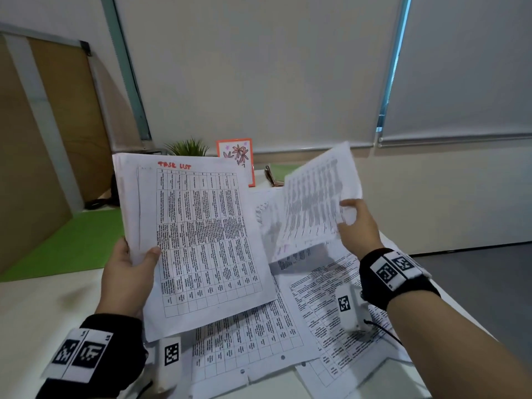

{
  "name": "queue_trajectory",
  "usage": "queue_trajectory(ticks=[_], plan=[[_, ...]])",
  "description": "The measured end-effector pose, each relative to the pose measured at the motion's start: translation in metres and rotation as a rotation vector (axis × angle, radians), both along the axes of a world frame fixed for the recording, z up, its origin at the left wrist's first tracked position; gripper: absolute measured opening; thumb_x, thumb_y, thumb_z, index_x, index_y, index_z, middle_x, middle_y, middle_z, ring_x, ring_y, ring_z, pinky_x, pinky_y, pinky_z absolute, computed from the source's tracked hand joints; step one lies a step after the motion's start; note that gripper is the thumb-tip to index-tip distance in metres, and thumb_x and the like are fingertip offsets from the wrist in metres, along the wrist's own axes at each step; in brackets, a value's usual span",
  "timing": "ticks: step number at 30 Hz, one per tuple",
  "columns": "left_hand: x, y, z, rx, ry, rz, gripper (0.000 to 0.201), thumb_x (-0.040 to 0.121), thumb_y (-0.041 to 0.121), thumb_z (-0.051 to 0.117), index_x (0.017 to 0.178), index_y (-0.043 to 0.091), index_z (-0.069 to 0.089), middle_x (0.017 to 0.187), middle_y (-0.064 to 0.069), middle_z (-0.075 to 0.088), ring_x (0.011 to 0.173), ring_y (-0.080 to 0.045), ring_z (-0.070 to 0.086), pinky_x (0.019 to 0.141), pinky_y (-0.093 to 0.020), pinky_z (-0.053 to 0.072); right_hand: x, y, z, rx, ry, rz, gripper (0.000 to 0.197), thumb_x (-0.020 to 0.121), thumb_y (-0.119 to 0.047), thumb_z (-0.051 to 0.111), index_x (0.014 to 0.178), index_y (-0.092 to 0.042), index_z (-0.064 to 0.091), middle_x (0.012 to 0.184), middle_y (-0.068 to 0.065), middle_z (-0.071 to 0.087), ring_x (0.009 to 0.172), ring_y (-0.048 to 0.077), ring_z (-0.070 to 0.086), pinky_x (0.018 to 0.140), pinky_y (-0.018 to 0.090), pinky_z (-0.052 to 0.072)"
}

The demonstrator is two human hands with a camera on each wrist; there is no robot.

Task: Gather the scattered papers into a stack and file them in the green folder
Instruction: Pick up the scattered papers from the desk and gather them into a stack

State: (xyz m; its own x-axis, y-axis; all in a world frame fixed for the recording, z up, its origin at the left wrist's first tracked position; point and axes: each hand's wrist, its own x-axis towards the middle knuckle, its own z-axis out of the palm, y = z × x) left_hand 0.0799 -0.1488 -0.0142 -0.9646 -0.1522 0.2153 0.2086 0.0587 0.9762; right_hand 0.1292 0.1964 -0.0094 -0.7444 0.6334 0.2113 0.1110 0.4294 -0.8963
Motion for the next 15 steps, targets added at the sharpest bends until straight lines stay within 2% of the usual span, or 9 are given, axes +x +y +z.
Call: queue_trajectory(ticks=[2,4,6,7,9,11,13,15], plan=[[0.0,-0.002,0.0,-0.01,-0.013,0.0,0.024,0.093,0.007,0.054,0.112,0.021,0.05,0.11,-0.006,0.062,0.095,-0.024,0.06,0.09,-0.036,0.044,0.005,-0.006,0.009,-0.03,0.166,-0.008,0.039,0.091,0.002,0.047,0.119,-0.024,0.048,0.099,-0.001,0.048,0.061,0.01,0.045,0.066,0.027,0.043],[-0.003,-0.005,-0.002,-0.027,-0.03,0.008,0.023,0.094,0.009,0.054,0.112,0.021,0.05,0.109,-0.007,0.062,0.094,-0.025,0.06,0.089,-0.038,0.045,0.009,-0.014,0.019,-0.062,0.318,0.013,0.038,0.092,0.002,0.049,0.121,-0.023,0.047,0.112,-0.009,0.048,0.076,-0.002,0.047,0.078,0.013,0.039],[-0.005,-0.008,-0.003,-0.041,-0.056,0.024,0.021,0.094,0.01,0.053,0.112,0.02,0.05,0.107,-0.007,0.062,0.093,-0.027,0.06,0.089,-0.041,0.046,0.011,-0.021,0.026,-0.084,0.438,0.038,0.038,0.09,0.001,0.052,0.118,-0.025,0.047,0.121,-0.012,0.047,0.105,0.002,0.048,0.097,0.019,0.033],[-0.007,-0.01,-0.005,-0.047,-0.072,0.036,0.019,0.095,0.011,0.053,0.112,0.02,0.05,0.107,-0.008,0.063,0.093,-0.028,0.06,0.091,-0.043,0.047,0.011,-0.025,0.028,-0.102,0.479,0.05,0.038,0.09,0.001,0.053,0.116,-0.026,0.047,0.124,-0.011,0.047,0.115,0.004,0.044,0.101,0.022,0.031],[-0.011,-0.013,-0.007,-0.042,-0.106,0.048,0.014,0.094,0.014,0.053,0.106,0.02,0.051,0.111,-0.011,0.064,0.095,-0.031,0.062,0.094,-0.05,0.047,0.011,-0.034,0.031,-0.158,0.52,0.106,0.037,0.09,0.0,0.055,0.115,-0.025,0.047,0.127,-0.01,0.047,0.12,0.004,0.04,0.097,0.017,0.031],[-0.014,-0.014,-0.008,-0.027,-0.135,0.054,0.013,0.094,0.014,0.053,0.104,0.021,0.051,0.113,-0.011,0.064,0.099,-0.032,0.063,0.095,-0.055,0.046,0.011,-0.045,0.032,-0.19,0.528,0.172,0.037,0.089,0.0,0.057,0.116,-0.024,0.047,0.127,-0.011,0.047,0.118,0.0,0.041,0.093,0.016,0.03],[-0.016,-0.015,-0.009,-0.007,-0.154,0.055,0.015,0.094,0.013,0.052,0.106,0.022,0.051,0.109,-0.009,0.064,0.1,-0.033,0.062,0.096,-0.055,0.046,0.01,-0.055,0.03,-0.19,0.542,0.207,0.037,0.089,-0.001,0.058,0.114,-0.027,0.048,0.124,-0.014,0.048,0.117,-0.003,0.043,0.099,0.024,0.032],[-0.016,-0.016,-0.011,0.003,-0.154,0.048,0.015,0.094,0.014,0.051,0.103,0.026,0.053,0.109,-0.008,0.064,0.1,-0.033,0.062,0.096,-0.056,0.045,0.006,-0.063,0.028,-0.189,0.536,0.232,0.04,0.087,-0.003,0.06,0.11,-0.034,0.048,0.122,-0.016,0.05,0.123,0.006,0.045,0.107,0.037,0.036]])
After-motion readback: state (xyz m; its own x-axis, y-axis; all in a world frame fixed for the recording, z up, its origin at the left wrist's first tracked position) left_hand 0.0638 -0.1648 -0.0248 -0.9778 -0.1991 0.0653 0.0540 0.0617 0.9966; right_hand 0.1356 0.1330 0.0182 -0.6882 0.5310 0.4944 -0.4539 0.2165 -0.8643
